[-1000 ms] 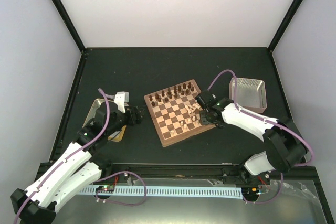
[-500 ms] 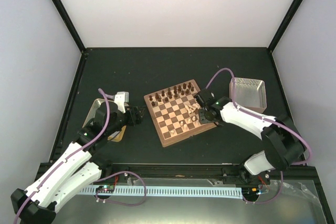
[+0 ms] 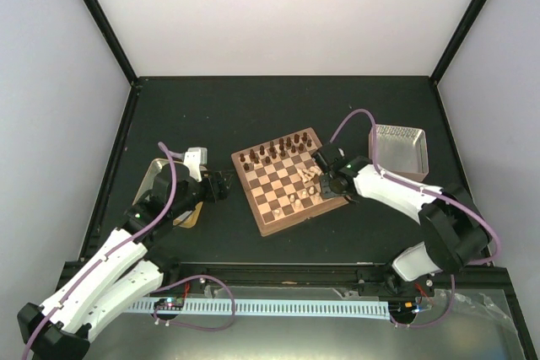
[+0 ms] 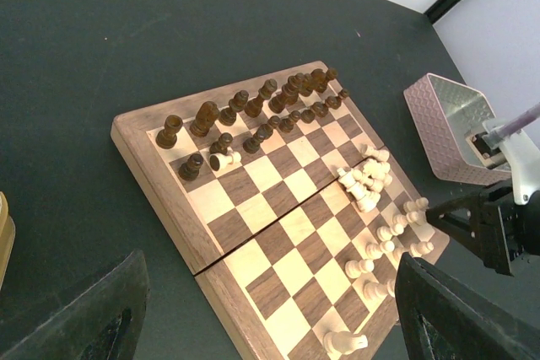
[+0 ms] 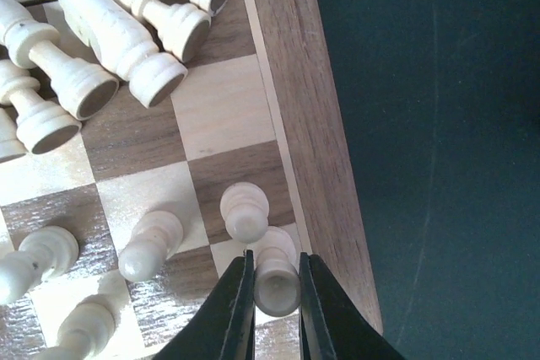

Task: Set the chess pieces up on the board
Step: Place the chess piece on the chessboard, then pick up the chess piece from the chessboard, then place the chess piece on the chessboard.

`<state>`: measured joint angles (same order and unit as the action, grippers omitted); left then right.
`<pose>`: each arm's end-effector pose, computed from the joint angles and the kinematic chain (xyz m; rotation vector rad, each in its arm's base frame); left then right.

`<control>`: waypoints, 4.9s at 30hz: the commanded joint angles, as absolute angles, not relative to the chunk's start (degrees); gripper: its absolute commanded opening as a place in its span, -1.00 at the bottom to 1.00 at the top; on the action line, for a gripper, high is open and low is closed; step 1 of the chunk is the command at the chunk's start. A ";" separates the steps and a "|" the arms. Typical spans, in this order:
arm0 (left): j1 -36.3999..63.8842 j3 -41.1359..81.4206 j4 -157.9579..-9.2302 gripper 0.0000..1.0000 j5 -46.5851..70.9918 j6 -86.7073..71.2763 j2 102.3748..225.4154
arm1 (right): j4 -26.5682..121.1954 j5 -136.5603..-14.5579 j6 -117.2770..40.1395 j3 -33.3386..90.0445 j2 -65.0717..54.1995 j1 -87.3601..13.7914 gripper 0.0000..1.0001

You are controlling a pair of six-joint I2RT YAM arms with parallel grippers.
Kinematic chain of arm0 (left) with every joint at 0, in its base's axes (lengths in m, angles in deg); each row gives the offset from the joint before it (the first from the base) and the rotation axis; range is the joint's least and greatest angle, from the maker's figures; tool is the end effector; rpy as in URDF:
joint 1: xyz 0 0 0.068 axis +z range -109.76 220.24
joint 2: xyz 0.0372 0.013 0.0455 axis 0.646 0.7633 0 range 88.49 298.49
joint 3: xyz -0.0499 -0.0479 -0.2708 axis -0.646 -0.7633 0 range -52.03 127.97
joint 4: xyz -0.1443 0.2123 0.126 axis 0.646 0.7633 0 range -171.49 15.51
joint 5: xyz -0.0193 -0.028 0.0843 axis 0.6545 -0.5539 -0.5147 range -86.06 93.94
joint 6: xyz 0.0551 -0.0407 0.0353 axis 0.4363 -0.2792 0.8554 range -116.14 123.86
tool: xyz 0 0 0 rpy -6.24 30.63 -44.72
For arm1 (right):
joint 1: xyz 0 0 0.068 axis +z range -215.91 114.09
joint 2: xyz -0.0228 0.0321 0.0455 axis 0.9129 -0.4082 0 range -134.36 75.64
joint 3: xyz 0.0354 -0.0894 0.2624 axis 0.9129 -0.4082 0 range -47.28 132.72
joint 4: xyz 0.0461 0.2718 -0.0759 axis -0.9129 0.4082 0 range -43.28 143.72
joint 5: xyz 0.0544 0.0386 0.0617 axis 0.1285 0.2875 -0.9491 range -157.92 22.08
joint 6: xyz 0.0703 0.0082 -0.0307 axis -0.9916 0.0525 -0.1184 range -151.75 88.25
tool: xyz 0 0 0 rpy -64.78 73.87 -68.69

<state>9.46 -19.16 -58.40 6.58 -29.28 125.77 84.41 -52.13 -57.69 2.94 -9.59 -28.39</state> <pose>0.1730 -0.1064 0.2522 -0.0142 2.1331 -0.7267 0.2445 0.1653 0.1462 -0.2189 2.7321 -0.1040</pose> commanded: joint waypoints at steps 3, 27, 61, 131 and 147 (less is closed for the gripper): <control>9.91 -18.76 -59.54 0.62 7.12 -29.43 126.59 | 84.94 -52.35 -57.92 1.32 -6.11 -28.73 -0.76; 9.99 -18.76 -61.20 0.63 8.59 -29.54 128.24 | 86.70 -53.30 -58.01 6.78 -1.89 -28.77 -0.23; 10.10 -17.88 -62.77 0.62 9.95 -30.37 131.62 | 81.38 -64.67 -53.38 18.64 -24.34 -25.01 -0.50; 10.80 -12.02 -75.57 -0.90 51.33 -30.05 142.94 | 45.35 -113.06 -39.18 0.18 0.03 -23.90 -0.50; 1.01 -7.67 -71.15 -0.89 21.89 -22.78 148.01 | 62.76 -48.73 -61.90 -10.02 20.01 -24.16 0.13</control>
